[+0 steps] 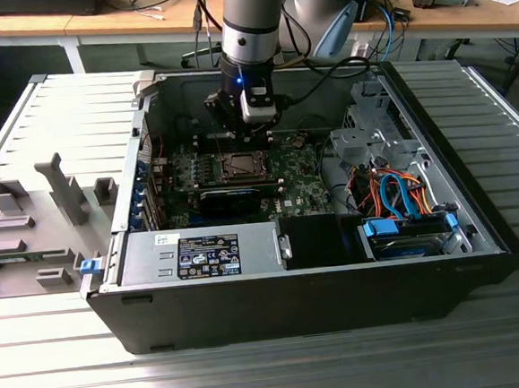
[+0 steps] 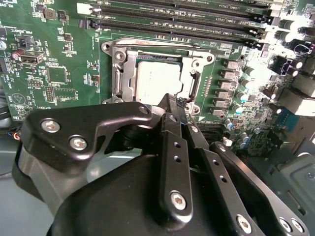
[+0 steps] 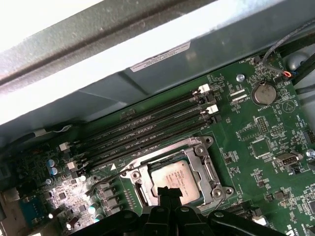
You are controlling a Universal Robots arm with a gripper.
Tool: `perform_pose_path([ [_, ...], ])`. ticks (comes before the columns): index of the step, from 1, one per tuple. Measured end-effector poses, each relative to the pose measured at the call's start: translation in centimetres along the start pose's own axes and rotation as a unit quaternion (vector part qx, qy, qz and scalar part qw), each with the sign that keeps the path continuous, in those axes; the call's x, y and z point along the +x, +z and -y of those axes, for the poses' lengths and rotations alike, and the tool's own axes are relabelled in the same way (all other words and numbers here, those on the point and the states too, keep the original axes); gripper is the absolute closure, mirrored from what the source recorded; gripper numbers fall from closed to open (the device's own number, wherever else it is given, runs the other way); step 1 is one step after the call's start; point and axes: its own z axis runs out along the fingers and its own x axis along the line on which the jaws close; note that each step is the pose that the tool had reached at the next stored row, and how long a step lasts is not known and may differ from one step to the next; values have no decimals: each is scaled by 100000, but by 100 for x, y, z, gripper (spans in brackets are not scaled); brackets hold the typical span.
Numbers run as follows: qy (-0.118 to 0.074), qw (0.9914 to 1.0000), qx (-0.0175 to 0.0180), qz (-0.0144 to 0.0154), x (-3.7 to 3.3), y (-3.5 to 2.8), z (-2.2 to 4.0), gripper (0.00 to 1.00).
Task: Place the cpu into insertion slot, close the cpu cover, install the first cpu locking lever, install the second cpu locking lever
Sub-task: 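Install the first cpu locking lever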
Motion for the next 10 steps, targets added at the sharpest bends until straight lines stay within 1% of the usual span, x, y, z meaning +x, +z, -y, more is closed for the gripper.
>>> perform_pose_path([
  [10, -1294, 99992, 102, 48, 0, 0, 0, 89],
])
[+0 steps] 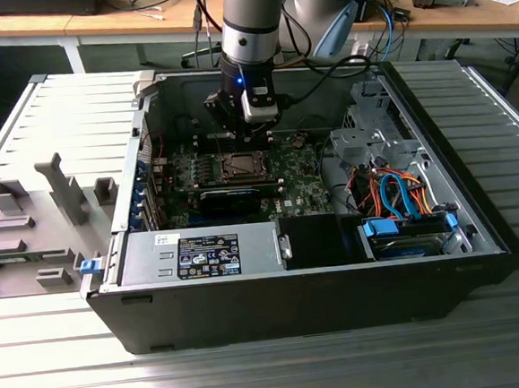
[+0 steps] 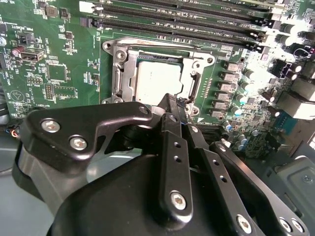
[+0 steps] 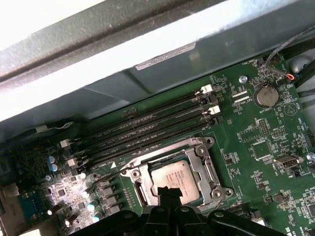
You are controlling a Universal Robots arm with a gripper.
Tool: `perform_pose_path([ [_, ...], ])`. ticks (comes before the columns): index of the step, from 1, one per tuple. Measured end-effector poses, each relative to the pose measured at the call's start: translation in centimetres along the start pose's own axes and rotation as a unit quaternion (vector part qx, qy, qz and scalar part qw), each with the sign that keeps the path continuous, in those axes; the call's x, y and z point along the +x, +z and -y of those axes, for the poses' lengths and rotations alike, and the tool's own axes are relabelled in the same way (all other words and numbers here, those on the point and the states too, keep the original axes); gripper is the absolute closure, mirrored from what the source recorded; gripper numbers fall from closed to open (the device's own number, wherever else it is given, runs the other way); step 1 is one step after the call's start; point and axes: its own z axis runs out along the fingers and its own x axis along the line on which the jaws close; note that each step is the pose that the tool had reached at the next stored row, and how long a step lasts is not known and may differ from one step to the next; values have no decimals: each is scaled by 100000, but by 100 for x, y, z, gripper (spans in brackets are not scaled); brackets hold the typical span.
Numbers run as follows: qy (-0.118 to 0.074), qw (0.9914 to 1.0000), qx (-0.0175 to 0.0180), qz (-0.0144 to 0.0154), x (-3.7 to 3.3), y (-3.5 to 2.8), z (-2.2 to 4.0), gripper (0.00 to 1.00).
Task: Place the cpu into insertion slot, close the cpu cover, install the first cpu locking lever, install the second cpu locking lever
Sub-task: 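Install the first cpu locking lever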
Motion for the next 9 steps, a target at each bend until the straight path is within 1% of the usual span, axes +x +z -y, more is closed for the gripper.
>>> perform_pose_path([
  [9, -952, 99995, 74, 37, 0, 0, 0, 89],
])
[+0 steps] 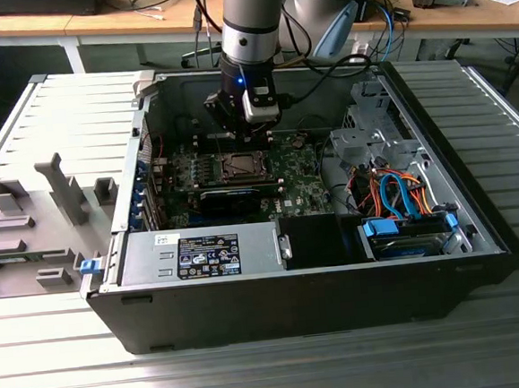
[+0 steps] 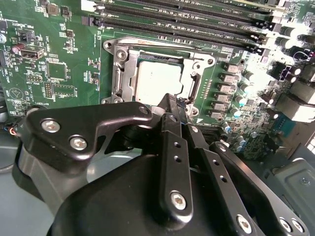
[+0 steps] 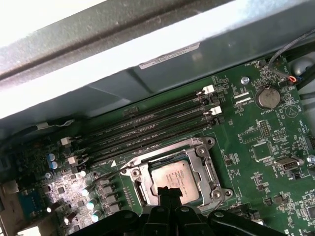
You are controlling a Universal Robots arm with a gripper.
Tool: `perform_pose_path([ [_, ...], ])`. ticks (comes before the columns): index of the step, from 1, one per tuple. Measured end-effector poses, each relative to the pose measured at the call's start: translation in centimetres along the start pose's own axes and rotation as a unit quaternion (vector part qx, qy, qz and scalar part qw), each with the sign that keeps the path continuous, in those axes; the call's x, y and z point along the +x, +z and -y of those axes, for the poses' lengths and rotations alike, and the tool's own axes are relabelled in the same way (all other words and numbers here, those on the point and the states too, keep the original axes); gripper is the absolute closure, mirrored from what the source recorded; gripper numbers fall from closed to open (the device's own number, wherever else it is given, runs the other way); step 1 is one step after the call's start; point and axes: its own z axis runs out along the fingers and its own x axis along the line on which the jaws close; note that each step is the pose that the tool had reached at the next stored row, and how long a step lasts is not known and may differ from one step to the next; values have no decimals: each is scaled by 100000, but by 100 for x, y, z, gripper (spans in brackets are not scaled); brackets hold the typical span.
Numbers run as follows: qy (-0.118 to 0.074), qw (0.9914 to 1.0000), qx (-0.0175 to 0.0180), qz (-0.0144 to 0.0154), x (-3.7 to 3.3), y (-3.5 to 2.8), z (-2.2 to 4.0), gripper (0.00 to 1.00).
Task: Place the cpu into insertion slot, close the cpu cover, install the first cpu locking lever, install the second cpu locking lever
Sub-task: 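Install the first cpu locking lever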
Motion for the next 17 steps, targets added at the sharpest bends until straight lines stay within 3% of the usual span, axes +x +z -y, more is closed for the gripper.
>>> perform_pose_path([
  [17, -2166, 99976, 164, 78, 0, 0, 0, 89],
])
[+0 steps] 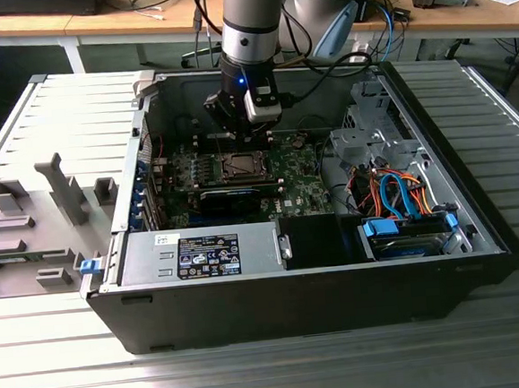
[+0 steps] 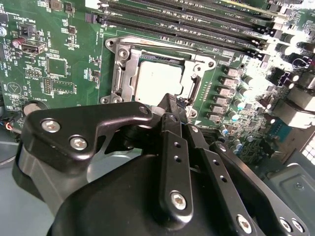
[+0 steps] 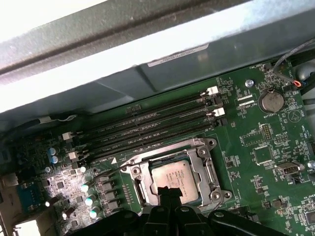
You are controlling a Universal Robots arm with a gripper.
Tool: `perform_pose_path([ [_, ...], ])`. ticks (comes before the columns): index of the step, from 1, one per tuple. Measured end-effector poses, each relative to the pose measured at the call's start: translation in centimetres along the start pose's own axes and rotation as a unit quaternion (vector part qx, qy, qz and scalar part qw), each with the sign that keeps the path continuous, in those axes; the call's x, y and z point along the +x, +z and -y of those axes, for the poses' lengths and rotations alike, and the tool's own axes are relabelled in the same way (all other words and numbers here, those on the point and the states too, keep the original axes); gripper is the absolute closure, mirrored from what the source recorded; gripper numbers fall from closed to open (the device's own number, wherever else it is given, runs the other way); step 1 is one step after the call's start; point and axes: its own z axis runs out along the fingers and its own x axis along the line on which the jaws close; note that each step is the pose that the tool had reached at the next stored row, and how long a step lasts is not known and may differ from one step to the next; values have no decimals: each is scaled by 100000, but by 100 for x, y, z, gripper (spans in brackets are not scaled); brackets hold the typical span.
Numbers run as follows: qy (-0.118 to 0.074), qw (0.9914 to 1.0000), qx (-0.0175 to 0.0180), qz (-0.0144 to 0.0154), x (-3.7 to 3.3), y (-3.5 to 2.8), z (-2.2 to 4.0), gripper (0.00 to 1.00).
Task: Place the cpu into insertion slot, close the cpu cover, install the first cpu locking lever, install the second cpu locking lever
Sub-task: 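Install the first cpu locking lever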
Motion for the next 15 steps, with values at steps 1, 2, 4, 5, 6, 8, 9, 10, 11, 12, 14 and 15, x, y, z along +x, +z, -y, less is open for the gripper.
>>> perform_pose_path([
  [1, -81, 100000, 8, 1, 0, 0, 0, 89],
  [2, -163, 100000, 14, 6, 0, 0, 0, 89],
  [4, -388, 99999, 32, 13, 0, 0, 0, 89],
  [5, -454, 99999, 34, 16, 0, 0, 0, 89],
  [6, -534, 99999, 45, 17, 0, 0, 0, 89],
  [8, -729, 99997, 58, 26, 0, 0, 0, 89],
  [9, -810, 99997, 64, 30, 0, 0, 0, 89],
  [10, -890, 99996, 71, 34, 0, 0, 0, 89],
  [11, -968, 99995, 78, 34, 0, 0, 0, 89],
  [12, -1040, 99995, 82, 36, 0, 0, 0, 89],
  [14, -1191, 99993, 92, 45, 0, 0, 0, 89],
  [15, -1258, 99992, 99, 45, 0, 0, 0, 89],
])
